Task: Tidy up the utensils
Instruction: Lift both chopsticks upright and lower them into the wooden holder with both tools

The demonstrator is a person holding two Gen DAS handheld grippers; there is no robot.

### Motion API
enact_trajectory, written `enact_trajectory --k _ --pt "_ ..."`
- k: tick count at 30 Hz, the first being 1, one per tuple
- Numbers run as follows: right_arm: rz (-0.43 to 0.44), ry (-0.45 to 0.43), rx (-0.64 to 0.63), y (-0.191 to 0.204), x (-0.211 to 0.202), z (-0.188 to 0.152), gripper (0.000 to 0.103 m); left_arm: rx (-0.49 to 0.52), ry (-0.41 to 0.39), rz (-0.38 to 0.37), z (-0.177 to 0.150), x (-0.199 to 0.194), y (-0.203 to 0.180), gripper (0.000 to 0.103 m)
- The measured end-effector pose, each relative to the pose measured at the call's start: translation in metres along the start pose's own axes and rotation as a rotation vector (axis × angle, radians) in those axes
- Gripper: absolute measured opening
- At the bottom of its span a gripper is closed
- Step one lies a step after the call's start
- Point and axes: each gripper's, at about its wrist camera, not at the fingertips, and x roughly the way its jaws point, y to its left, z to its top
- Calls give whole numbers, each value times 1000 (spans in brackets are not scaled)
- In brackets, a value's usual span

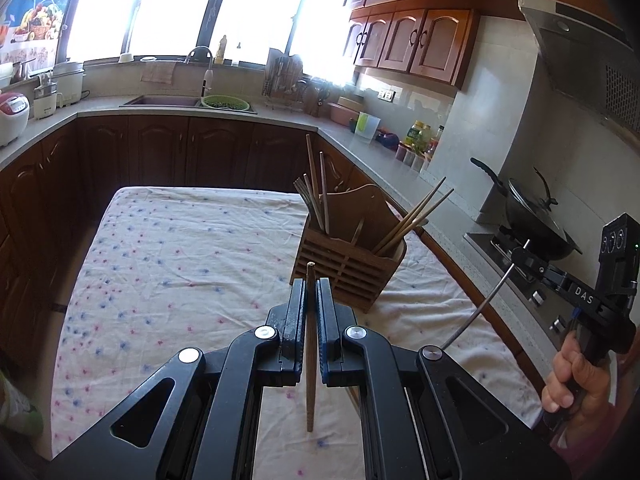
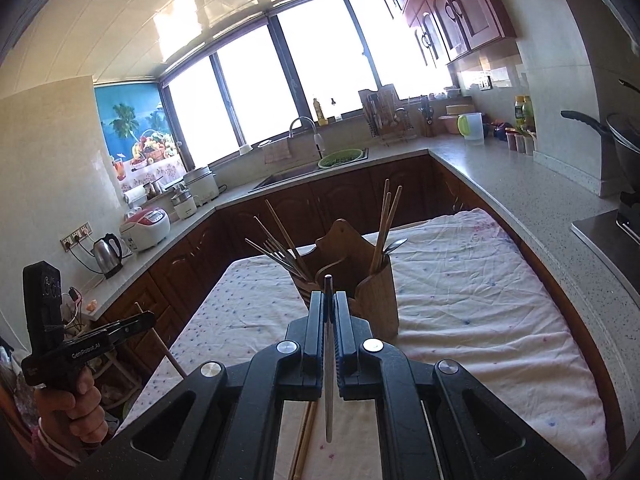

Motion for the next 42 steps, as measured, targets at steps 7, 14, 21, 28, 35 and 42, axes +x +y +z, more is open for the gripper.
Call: enact_trajectory --k 7,14,21,28,35,42 --pt "1 -26 -5 -2 1 10 4 12 -42 -11 19 1 -8 4" --pt "7 -71 -7 -2 2 22 4 17 -91 -15 42 4 -15 4" --pt "6 -143 -22 1 6 46 4 42 -181 -30 77 9 -35 4" --pt "-9 -228 -26 2 15 75 4 54 -262 -27 114 22 -50 4" --pt "-44 -281 -14 -3 34 94 4 35 -322 1 143 56 -55 4" --pt "-83 -280 -24 -5 60 89 4 16 -342 51 136 98 -52 4"
